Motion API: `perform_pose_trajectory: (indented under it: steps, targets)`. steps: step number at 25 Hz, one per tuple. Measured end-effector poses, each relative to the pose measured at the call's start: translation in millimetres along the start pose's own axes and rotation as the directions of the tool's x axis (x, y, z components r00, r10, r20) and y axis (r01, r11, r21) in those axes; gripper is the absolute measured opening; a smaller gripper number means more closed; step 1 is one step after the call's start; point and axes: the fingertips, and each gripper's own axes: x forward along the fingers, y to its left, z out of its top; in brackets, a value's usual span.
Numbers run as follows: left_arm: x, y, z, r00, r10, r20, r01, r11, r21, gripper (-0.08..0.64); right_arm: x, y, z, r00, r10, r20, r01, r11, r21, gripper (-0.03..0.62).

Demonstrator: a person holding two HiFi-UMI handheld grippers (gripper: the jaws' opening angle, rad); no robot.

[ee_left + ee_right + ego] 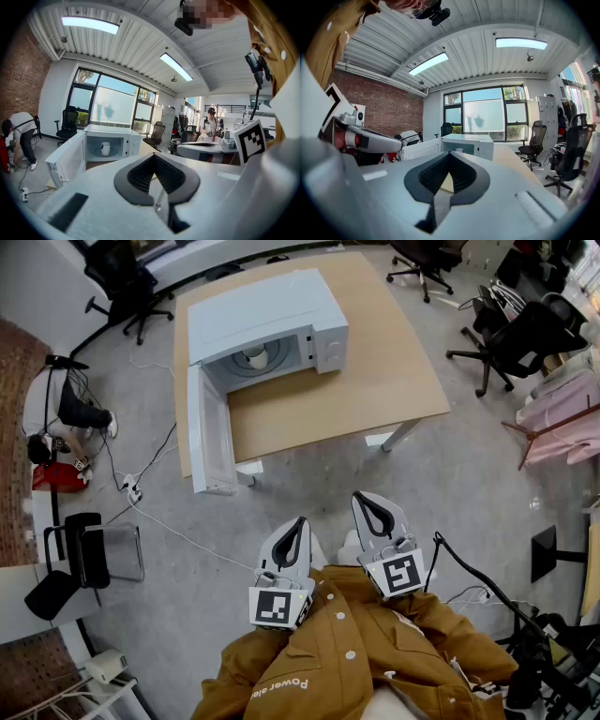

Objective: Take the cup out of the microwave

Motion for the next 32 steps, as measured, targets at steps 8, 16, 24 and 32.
perform_pose_trajectory:
  steps: [8,16,24,32]
  targets:
    - [-0.4,3.5,2.8,1.0,0.006,0.001,-0.006,1.0,-0.004,-0.002,0.5,1.2,3.9,1.0,-0.004,0.009,0.004,1.0,-0.007,0.005]
    - [-7.0,11.7,4.4,1.0,0.011,0.003,-0.011,1.0,-0.015,-0.002,-1.4,11.1,0.7,1.0,0.029,-0.009,-0.028,0.997,0.066,0.01]
    - [-16.7,54.1,0.0,1.0,0.008,-0.012,-0.009,0.999,-0.043,-0.002,24.0,16.5,-4.9,0.998,-0.042,-0.036,0.043,0.999,0.031,0.046]
    - [-3.7,85.7,-11.6,0.996,0.0,-0.084,-0.002,1.0,-0.024,-0.002,50.6,1.0,-8.4,0.994,-0.083,-0.065,0.085,0.996,0.033,0.046]
